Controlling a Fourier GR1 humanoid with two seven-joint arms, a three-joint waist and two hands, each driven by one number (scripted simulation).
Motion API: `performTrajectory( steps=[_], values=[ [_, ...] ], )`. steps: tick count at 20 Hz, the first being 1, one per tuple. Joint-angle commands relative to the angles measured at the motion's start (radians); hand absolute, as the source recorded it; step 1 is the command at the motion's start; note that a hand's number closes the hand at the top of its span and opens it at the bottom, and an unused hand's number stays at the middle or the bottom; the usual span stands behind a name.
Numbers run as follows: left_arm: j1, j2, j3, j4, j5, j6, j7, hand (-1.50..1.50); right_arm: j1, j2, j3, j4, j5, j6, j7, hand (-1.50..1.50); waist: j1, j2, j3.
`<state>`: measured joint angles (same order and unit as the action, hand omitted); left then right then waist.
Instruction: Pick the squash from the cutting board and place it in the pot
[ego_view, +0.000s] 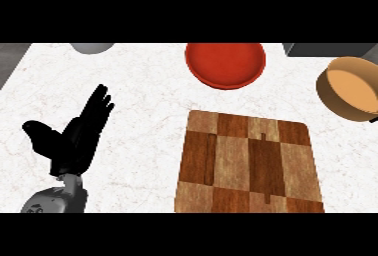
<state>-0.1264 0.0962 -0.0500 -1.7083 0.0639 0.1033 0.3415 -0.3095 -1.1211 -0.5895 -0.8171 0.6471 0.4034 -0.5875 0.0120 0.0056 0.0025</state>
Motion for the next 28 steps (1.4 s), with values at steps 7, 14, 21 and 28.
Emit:
performTrajectory(
  steps=[7, 14, 21, 28],
  values=[
    [-0.075, -0.017, 0.005, 0.062, -0.022, 0.022, 0.014, 0.0, -0.232, -0.137, -0.062, 0.061, -0.157, 0.11, -0.132, 1.5, 0.002, -0.002, -0.003],
    [-0.016, -0.017, -0.014, -0.02, -0.013, 0.003, 0.034, 0.0, -0.418, -0.123, 0.068, 0.025, -0.192, 0.186, 0.076, 1.5, 0.012, -0.004, -0.003],
    [-0.034, -0.044, -0.04, 0.028, -0.045, 0.013, 0.002, 0.0, -0.649, -0.018, 0.207, 0.127, -0.119, 0.109, 0.245, 1.5, 0.03, 0.003, -0.003],
    [-0.006, -0.004, 0.021, 0.039, 0.012, -0.045, -0.034, 0.0, -0.713, 0.088, 0.295, 0.224, -0.028, 0.017, 0.239, 1.5, 0.025, 0.004, -0.003]
  ],
)
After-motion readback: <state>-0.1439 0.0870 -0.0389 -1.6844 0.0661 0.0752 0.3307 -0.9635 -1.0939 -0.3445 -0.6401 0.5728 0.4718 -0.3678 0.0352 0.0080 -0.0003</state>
